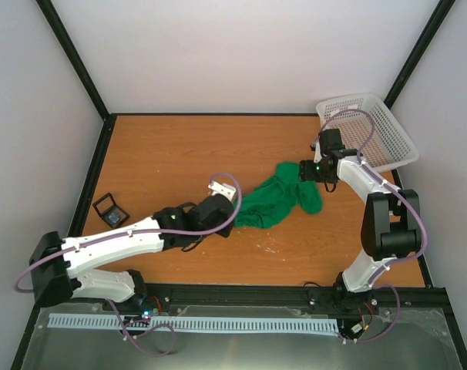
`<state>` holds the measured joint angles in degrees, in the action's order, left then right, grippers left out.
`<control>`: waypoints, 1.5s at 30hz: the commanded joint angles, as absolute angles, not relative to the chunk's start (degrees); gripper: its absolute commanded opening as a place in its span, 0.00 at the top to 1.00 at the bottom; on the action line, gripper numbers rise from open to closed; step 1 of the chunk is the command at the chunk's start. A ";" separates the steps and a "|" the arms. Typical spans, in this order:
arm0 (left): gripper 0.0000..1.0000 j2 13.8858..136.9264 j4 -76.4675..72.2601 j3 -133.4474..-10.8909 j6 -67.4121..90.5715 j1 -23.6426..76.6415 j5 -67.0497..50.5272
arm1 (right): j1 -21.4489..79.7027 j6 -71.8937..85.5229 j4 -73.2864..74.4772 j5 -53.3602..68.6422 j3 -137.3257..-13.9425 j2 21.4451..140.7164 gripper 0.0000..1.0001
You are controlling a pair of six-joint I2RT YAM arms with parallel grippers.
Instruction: Pin the brooch onto the clothing
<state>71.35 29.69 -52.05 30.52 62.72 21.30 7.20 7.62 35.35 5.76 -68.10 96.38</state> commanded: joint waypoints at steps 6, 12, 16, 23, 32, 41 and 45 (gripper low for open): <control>0.99 65.88 28.00 -57.08 33.91 60.33 27.15 | 6.06 3.85 35.19 8.80 -71.22 99.57 0.01; 0.99 65.43 27.21 -57.95 32.82 60.21 27.50 | 6.08 3.86 34.59 9.41 -73.54 104.92 0.01; 0.99 64.81 27.33 -58.50 31.31 60.13 28.71 | 6.06 4.30 33.47 10.52 -74.06 106.57 0.05; 0.99 63.97 25.86 -58.15 25.37 59.35 34.75 | 6.14 6.70 38.32 1.85 -73.17 105.80 0.27; 0.99 59.31 21.02 -55.81 27.62 51.61 24.00 | 7.94 16.14 28.03 11.79 -49.77 86.56 0.22; 0.99 53.64 22.94 -60.30 26.46 51.33 18.38 | 8.09 18.42 31.83 2.96 -45.65 80.99 0.29; 0.99 50.08 22.54 -60.39 26.30 51.33 16.20 | 12.13 18.42 37.92 2.30 -50.90 75.18 0.29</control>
<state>54.13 23.64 -57.08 27.49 51.64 19.31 8.49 17.45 33.10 5.04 -45.30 81.34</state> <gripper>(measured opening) 0.027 0.714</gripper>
